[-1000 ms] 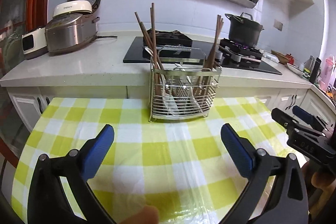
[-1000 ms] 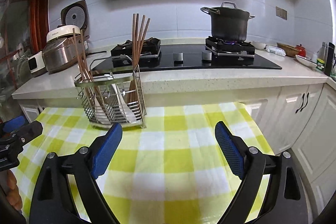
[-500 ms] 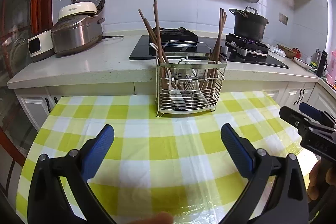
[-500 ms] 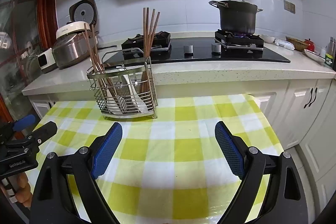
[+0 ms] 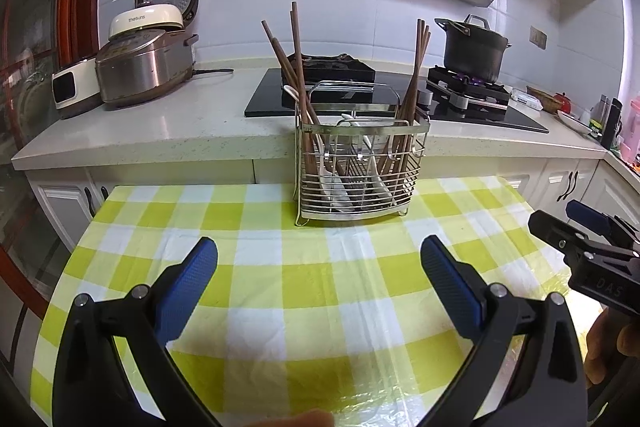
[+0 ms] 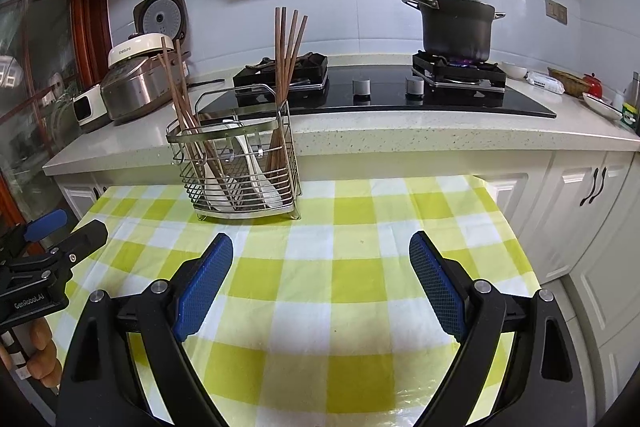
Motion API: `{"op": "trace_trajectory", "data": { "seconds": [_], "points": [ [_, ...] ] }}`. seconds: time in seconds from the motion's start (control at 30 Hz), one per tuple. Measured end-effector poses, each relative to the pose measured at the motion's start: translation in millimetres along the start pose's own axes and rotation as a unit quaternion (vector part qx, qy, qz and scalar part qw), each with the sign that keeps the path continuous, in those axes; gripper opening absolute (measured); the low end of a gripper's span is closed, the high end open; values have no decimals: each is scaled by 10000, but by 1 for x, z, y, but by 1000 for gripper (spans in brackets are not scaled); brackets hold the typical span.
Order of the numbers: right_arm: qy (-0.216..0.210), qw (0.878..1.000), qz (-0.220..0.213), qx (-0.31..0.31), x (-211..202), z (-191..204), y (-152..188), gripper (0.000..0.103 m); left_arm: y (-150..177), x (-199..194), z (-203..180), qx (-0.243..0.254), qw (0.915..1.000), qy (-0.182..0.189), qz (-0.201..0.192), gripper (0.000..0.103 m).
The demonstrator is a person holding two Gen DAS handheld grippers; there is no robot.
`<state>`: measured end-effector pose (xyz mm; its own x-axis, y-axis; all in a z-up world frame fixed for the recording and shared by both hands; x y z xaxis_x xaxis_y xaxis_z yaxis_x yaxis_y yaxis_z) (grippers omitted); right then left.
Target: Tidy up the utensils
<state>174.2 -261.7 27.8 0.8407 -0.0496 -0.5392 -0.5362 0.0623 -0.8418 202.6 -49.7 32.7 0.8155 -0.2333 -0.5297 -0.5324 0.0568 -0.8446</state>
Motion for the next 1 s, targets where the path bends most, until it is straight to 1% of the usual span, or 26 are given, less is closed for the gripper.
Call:
{"op": "trace_trajectory", "data": {
  "seconds": [1.0],
  "points": [
    [-14, 10000, 1, 8, -1, -1, 0, 85, -1, -1, 0, -19, 10000, 9, -14, 99]
  ]
}}
Point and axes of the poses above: each gripper's, at about its wrist camera, not at the fingertips, and x roughly the way its jaws point, z to its left, y to its underside, the point moved 2 cm from there along x, roughly the way its jaws point, and after that the axes turned 4 degrees about y, right-handed, at the moved point
